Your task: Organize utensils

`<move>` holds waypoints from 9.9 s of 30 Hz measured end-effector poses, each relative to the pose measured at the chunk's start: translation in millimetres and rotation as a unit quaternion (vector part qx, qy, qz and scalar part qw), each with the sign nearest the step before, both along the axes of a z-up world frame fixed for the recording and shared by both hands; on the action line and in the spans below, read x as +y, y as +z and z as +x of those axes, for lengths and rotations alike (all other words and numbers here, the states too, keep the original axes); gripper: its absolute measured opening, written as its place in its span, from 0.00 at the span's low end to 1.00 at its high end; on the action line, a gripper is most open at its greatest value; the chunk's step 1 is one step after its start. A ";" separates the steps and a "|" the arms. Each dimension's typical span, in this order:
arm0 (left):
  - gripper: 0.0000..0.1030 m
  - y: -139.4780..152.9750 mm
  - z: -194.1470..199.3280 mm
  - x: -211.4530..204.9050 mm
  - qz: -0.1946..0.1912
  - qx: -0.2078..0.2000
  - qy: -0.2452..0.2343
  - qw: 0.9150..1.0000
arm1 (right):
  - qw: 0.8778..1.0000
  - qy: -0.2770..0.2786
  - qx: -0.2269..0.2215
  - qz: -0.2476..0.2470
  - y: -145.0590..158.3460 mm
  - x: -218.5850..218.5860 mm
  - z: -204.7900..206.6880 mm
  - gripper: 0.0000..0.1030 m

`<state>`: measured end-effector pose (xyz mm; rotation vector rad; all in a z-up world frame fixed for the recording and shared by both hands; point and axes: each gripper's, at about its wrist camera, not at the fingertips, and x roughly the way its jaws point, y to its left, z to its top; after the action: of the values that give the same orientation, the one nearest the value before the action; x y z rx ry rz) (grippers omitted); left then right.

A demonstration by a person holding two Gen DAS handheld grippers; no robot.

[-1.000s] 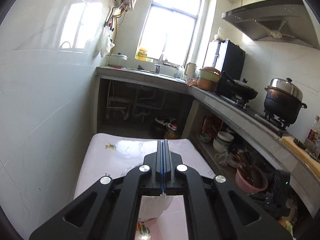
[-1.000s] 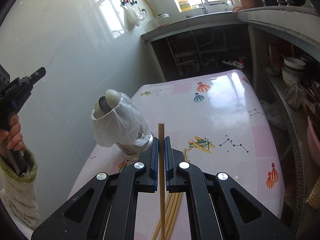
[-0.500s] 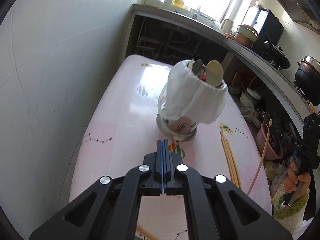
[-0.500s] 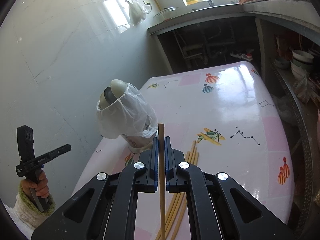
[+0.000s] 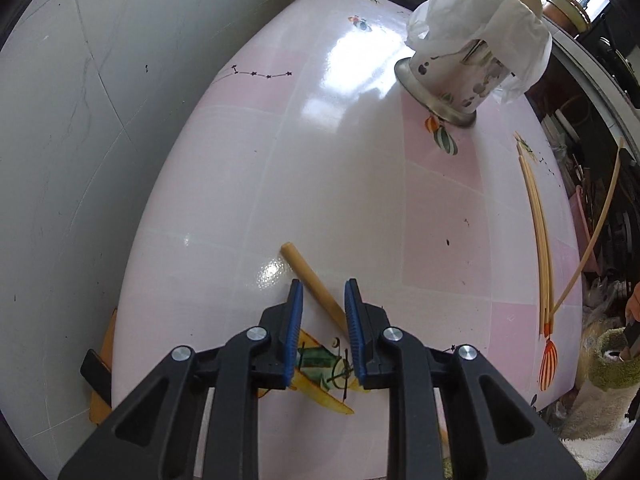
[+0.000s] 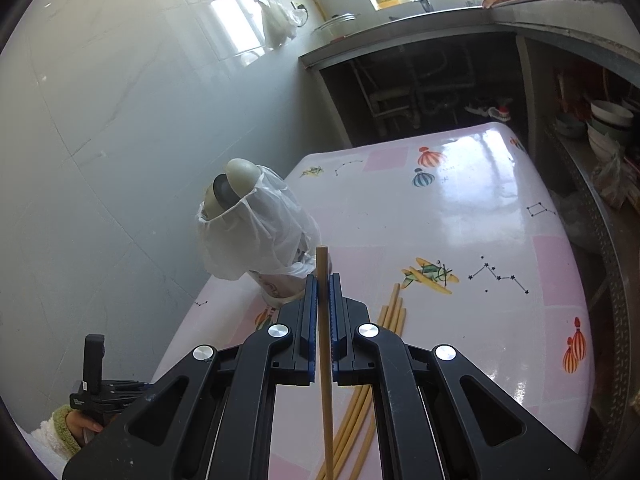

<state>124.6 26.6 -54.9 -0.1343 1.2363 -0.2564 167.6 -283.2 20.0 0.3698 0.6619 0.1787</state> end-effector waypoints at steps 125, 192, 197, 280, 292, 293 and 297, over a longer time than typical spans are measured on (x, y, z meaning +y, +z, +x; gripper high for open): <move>0.66 175.5 89.5 -74.6 -0.101 -0.408 -0.081 0.904 | 0.994 -0.006 -0.087 -0.062 100.4 47.6 -1.4 0.04; 0.87 79.2 9.2 -115.7 -0.025 -0.285 -0.149 0.947 | 0.997 -0.062 0.027 -0.046 3.1 -9.2 -26.6 0.35; 0.87 53.5 17.1 -159.2 -0.002 -0.255 -0.193 0.948 | 0.989 -0.060 0.132 -0.017 -86.4 -6.0 -28.2 0.29; 0.23 -1.2 62.4 -175.0 0.091 -0.081 -0.205 0.971 | 0.983 -0.019 0.180 0.036 -130.1 -1.1 -54.2 0.04; 0.15 -6.9 82.1 -201.4 0.117 -0.103 -0.216 0.964 | 0.984 -0.015 0.173 0.051 -130.6 -7.0 -60.0 0.04; 0.11 -6.9 81.7 -201.7 0.120 -0.105 -0.215 0.964 | 0.984 -0.015 0.172 0.051 -130.9 -6.9 -59.9 0.04; 0.06 -6.9 80.4 -200.0 0.117 -0.111 -0.207 0.965 | 0.984 -0.014 0.172 0.052 -131.3 -6.8 -58.5 0.04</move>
<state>205.0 -173.5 -61.8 0.3541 1.0531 -0.4715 109.0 -290.0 -111.3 0.5160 0.9904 0.1241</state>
